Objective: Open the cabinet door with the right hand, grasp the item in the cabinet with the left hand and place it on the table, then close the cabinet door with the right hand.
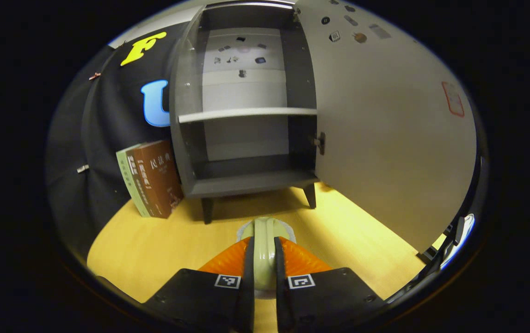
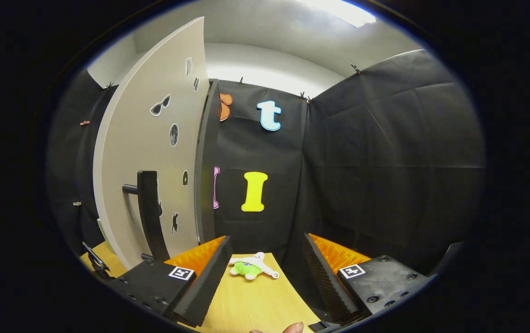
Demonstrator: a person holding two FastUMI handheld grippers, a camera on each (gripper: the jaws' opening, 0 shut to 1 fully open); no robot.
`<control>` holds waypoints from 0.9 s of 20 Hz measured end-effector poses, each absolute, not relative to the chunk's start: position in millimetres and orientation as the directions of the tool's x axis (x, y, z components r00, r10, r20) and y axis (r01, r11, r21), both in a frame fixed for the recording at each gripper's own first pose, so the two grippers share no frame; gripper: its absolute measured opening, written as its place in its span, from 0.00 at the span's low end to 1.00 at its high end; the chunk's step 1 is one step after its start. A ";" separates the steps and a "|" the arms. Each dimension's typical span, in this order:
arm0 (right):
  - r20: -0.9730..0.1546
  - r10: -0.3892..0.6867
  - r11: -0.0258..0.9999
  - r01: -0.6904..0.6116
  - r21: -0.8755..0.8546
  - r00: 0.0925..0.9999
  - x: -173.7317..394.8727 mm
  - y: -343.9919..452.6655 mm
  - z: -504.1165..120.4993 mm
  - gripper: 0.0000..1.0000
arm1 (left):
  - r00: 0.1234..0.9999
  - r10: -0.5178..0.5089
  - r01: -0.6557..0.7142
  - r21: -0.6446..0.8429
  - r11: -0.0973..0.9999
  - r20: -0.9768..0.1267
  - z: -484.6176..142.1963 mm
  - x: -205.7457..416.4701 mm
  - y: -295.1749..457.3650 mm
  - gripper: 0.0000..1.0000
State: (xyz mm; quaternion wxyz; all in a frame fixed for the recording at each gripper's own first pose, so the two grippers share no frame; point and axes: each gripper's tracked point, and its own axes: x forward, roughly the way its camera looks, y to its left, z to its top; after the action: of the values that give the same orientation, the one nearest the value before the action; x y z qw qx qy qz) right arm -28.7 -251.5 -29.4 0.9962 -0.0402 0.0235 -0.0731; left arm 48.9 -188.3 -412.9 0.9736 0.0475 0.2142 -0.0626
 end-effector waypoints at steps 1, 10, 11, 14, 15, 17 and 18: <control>-0.042 -0.142 0.986 0.138 -0.094 0.989 -26.0 -250.7 -29.2 0.98 | 0.891 -0.102 0.143 0.060 0.988 -0.443 -427.1 48.1 -191.1 0.23; -0.068 -0.118 0.988 0.110 -0.112 0.991 -6.8 -250.6 -31.8 0.98 | 0.841 -0.074 0.096 0.013 0.995 -0.536 -504.6 41.7 -192.2 0.24; -0.066 -0.120 0.986 0.112 -0.121 0.991 -6.2 -252.4 -32.2 0.98 | 0.838 -0.078 0.094 0.002 0.996 -0.540 -507.8 41.1 -191.1 0.25; -0.071 -0.122 0.987 0.113 -0.114 0.990 -4.6 -253.6 -33.9 0.98 | 0.834 -0.065 0.085 0.011 0.996 -0.548 -507.7 39.5 -183.9 0.37; -0.070 -0.123 0.987 0.115 -0.112 0.990 -5.0 -253.6 -33.0 0.98 | 0.837 -0.068 0.088 0.011 0.996 -0.543 -505.4 38.0 -184.9 0.54; -0.062 -0.125 0.986 0.117 -0.115 0.990 -6.8 -252.9 -30.8 0.98 | 0.833 -0.099 0.106 -0.018 0.994 -0.544 -502.6 35.6 -189.1 0.72; -0.058 -0.124 0.987 0.117 -0.114 0.991 -8.3 -252.2 -29.3 0.98 | 0.835 -0.107 0.111 -0.025 0.993 -0.540 -497.6 34.9 -190.4 0.79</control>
State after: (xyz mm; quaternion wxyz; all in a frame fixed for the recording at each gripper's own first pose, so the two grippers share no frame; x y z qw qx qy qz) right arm -8.3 -252.2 -29.3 0.9961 -0.0553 0.0325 -0.0606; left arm 34.9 -190.4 -497.6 0.9578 0.0035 0.2816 -0.0570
